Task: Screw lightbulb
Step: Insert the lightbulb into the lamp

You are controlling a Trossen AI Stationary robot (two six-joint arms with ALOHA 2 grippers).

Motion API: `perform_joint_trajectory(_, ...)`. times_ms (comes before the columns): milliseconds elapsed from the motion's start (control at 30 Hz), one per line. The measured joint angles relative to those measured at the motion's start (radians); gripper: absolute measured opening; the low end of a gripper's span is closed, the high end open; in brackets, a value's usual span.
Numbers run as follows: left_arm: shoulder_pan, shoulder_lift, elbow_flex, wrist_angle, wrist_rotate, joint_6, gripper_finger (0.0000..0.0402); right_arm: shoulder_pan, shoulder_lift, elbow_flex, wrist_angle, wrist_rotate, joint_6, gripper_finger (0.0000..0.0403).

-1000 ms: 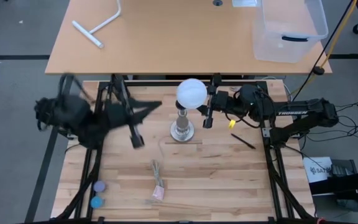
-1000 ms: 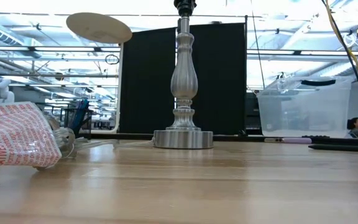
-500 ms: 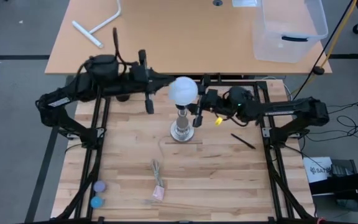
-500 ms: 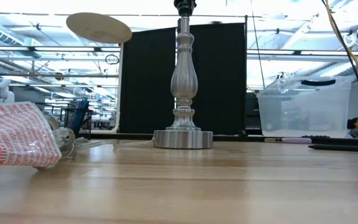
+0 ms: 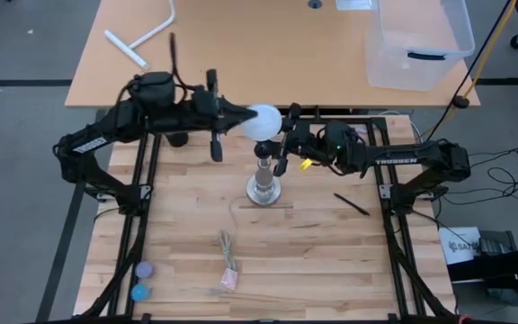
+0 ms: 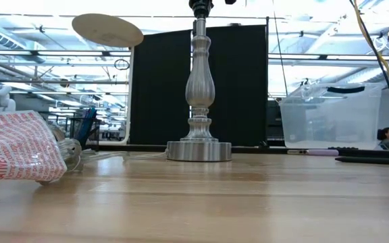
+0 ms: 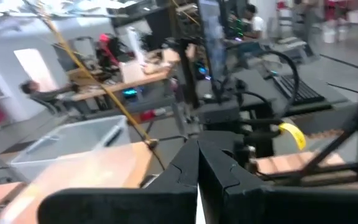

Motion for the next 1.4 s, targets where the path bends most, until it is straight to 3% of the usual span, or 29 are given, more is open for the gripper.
perform_joint_trajectory(1400,0.071,0.069,0.001,-0.131,0.033,-0.077,0.0000,0.015,0.001,-0.003,-0.088,-0.001,-0.019,0.0152)
